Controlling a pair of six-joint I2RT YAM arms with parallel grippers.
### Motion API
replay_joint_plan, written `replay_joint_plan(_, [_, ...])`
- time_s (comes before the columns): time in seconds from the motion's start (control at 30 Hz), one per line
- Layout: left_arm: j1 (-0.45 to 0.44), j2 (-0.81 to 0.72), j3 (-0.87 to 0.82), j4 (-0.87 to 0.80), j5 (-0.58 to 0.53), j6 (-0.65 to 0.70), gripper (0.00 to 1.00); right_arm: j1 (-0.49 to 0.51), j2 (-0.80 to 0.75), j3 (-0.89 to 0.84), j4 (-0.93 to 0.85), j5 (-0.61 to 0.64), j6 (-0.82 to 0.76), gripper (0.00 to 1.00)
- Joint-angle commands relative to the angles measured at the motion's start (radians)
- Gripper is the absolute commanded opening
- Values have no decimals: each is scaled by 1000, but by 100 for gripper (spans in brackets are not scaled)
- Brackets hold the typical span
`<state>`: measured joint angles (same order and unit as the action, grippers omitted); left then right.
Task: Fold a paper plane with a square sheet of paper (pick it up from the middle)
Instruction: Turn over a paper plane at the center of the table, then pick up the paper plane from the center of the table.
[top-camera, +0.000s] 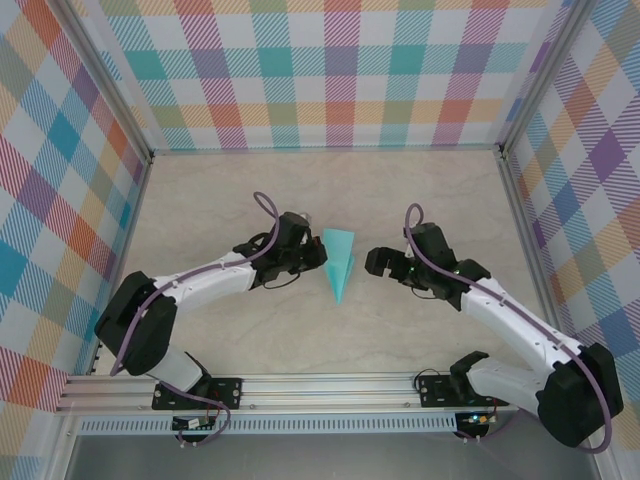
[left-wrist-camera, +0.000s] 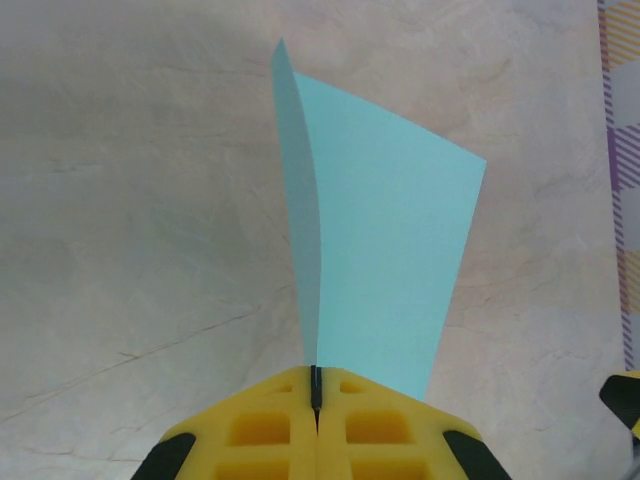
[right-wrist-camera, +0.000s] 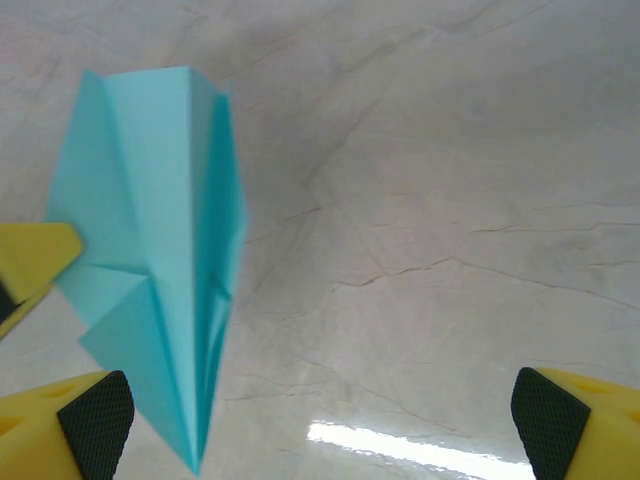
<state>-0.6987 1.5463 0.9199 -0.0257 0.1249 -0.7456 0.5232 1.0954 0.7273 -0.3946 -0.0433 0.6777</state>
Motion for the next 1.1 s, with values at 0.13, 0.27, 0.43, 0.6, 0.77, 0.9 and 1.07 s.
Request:
replay_joint_plan(0.13, [38, 107, -95, 345, 146, -112, 0, -2, 91, -5, 187, -224, 68, 90])
replay_joint_plan(0.27, [48, 155, -140, 404, 153, -132, 0, 12, 174, 7, 235, -278, 75, 69])
replay_joint_plan(0.43, [57, 170, -182, 409, 133, -132, 0, 45, 280, 56, 230, -274, 53, 60])
replay_joint_plan(0.6, [60, 165, -212, 399, 117, -121, 0, 75, 375, 115, 229, -273, 33, 55])
replay_joint_plan(0.77, [61, 161, -218, 378, 102, -110, 0, 95, 438, 155, 230, -276, 26, 52])
replay_joint_plan(0.9, [60, 161, -217, 374, 104, -107, 0, 117, 464, 179, 230, -285, 17, 52])
replay_joint_plan(1.07, [61, 169, -212, 371, 104, -106, 0, 130, 515, 216, 200, -255, 17, 53])
